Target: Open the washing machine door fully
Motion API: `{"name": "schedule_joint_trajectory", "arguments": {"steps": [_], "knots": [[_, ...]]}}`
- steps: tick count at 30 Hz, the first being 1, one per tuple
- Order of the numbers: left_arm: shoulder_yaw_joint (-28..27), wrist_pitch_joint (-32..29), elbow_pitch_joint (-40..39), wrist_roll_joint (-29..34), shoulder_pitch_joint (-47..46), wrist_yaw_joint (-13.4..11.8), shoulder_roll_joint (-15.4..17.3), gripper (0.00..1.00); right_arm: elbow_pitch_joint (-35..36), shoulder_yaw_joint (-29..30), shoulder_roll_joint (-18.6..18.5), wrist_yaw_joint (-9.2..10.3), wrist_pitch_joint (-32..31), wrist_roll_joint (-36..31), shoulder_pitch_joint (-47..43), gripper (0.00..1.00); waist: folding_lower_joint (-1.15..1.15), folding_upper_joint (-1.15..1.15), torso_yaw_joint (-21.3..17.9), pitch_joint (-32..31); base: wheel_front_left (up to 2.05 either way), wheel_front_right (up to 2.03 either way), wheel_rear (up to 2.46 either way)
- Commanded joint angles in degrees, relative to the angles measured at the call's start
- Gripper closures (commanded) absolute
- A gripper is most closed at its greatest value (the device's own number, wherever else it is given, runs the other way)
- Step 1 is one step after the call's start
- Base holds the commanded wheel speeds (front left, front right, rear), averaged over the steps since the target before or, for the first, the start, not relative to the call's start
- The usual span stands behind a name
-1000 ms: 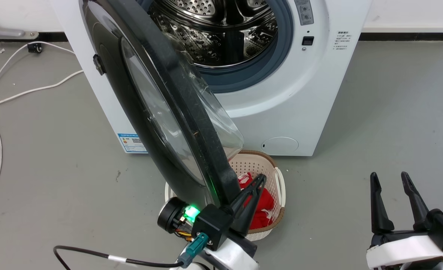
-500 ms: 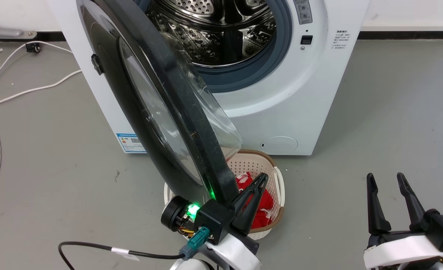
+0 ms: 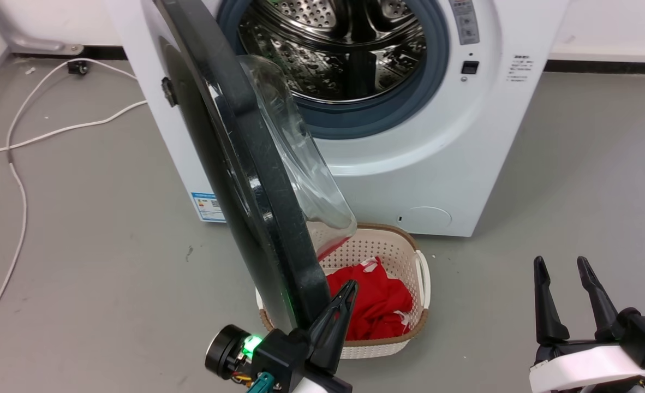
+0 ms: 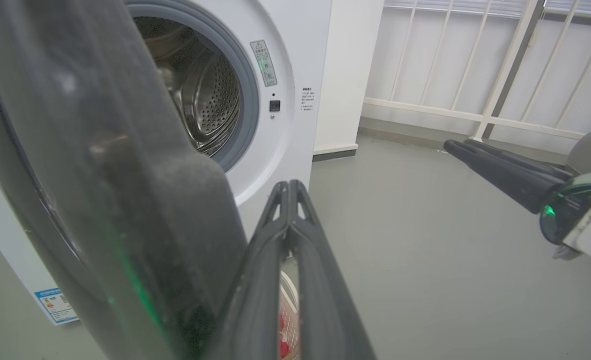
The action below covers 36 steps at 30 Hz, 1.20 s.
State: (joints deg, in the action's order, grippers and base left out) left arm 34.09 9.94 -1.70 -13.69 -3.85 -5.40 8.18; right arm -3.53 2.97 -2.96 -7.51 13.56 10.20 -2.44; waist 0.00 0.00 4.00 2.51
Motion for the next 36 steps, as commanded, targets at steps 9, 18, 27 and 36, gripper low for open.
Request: {"name": "schedule_joint_trajectory", "arguments": {"steps": [9,18,27,36], "knots": [[-1.2,-0.89,-3.41,-0.22,3.65,-2.55,1.84,1.0,0.96,0.54,0.16,0.04,-0.66,-0.69,-0.94,0.0,0.0,0.0,4.52,-0.31,0.0,0.0,0.0],[-1.19,-1.03,-5.44,-0.47,5.76,-3.87,2.63,1.0,2.48,1.3,0.15,0.03,-1.63,-1.26,-1.35,0.0,0.0,0.0,11.27,-0.05,0.0,0.0,0.0],[-1.52,-0.08,-6.16,-0.75,5.36,-4.67,2.24,1.0,4.08,2.28,0.12,0.04,-2.61,-1.89,-1.02,0.0,0.0,0.0,19.06,1.34,0.0,0.0,0.0],[-3.02,1.4,-5.09,-1.6,5.09,-5.87,2.02,1.0,4.76,2.7,0.13,0.04,-3.59,-2.22,0.23,0.0,0.0,0.0,24.63,2.65,0.0,0.0,0.0]]}}
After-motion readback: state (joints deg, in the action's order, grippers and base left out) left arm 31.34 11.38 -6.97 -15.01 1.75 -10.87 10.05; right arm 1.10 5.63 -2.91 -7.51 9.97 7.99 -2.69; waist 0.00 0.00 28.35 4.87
